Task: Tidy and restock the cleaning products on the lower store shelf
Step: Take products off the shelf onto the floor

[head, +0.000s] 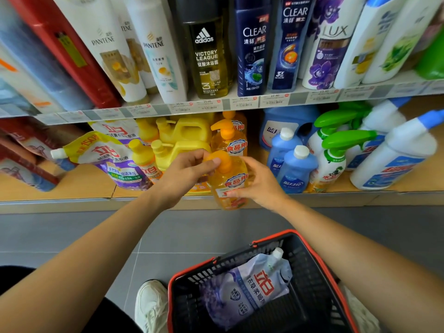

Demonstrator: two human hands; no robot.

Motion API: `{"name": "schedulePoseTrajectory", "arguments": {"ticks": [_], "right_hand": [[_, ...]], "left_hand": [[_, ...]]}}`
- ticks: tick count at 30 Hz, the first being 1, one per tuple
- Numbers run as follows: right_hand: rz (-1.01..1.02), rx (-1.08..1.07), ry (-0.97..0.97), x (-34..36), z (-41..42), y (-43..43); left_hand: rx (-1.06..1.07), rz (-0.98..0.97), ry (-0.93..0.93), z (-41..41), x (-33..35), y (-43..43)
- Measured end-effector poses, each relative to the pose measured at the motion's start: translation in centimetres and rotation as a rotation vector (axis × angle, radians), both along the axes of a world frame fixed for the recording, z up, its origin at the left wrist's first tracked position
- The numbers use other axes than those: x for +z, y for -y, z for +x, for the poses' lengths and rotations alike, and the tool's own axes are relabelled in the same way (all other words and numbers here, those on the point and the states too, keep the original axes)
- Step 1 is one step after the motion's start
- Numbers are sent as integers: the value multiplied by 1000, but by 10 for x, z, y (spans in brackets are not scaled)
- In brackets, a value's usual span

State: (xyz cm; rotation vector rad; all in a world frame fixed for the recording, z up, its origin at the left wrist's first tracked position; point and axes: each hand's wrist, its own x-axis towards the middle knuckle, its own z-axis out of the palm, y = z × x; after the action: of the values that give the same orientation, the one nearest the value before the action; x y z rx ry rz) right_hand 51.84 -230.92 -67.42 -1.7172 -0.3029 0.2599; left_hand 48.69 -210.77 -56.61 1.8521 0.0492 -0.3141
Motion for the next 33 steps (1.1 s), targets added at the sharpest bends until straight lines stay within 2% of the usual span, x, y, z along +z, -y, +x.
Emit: {"name": "schedulePoseTrajectory", "arguments": {"ticks": [4,6,10,12,14,20,27,30,33], "right_hand": [[-60,-122,8,0,0,3],[-55,-171,-13,-1,2,3],[-46,-236,-18,-1,8,1],[-57,-240,-12,-1,11,-2],[-58,-246,-7,-2,14,-6],[-38,-322,32,-4,22,-19],[-96,-392,20,-7,34,-29],[-201,-352,-3,-3,37,-28],[-425,-202,-58,9,40,-17]], "left_hand": [[-49,246,191,4,-5,-3],[-1,359,299,8,-8,-8],[85,717,576,16,-16,-20],[57,890,592,20,-23,-24],[21,978,517,22,-31,-29],[13,890,520,22,-45,-38],[-3,875,485,21,-45,-39],[6,887,472,21,-45,-37],[-7,912,453,21,-44,-33]]}}
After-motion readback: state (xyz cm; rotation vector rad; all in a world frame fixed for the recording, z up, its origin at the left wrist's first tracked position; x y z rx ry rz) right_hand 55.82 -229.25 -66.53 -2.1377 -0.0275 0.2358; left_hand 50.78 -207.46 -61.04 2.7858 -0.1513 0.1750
